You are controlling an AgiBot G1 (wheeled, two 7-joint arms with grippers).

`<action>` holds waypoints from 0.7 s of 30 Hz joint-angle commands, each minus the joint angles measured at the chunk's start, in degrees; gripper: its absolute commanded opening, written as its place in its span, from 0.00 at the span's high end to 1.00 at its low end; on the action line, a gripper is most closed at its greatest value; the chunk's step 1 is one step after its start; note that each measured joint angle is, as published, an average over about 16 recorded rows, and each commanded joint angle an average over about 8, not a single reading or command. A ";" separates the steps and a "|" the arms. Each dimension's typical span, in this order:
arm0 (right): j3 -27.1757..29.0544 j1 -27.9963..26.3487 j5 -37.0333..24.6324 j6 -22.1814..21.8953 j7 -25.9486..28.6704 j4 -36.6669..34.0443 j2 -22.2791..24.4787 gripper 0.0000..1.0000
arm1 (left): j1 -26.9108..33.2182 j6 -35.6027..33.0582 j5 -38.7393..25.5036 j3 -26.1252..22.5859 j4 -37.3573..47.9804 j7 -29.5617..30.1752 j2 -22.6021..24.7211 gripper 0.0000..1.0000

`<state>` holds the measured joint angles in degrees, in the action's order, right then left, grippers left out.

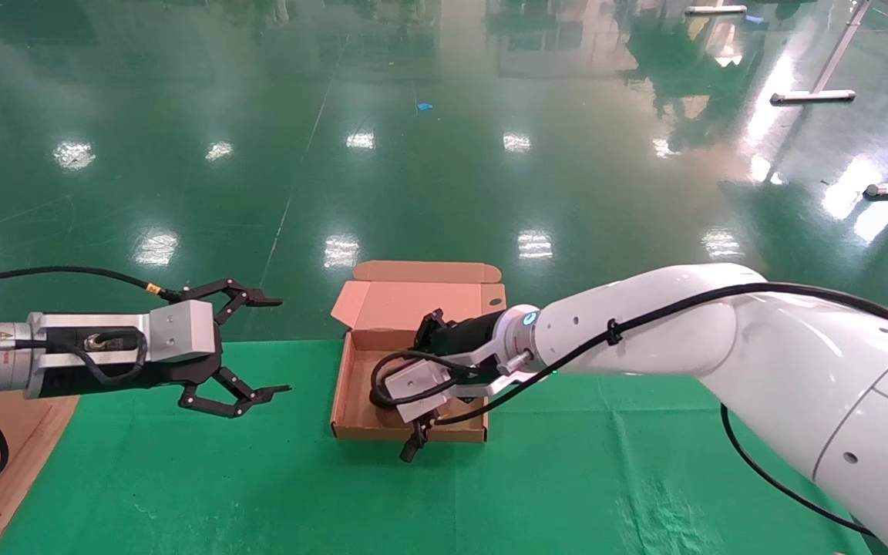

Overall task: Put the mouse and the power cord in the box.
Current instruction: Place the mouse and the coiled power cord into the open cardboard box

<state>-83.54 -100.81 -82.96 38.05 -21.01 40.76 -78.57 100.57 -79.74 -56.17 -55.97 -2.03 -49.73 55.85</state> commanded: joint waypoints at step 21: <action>7.37 3.75 4.08 4.88 3.14 3.23 4.42 0.00 | -4.88 -0.64 1.84 4.98 -9.05 7.59 -2.54 0.00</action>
<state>-76.00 -96.96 -78.76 43.04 -17.81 44.25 -73.90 95.63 -80.39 -54.30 -50.93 -11.19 -42.04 53.27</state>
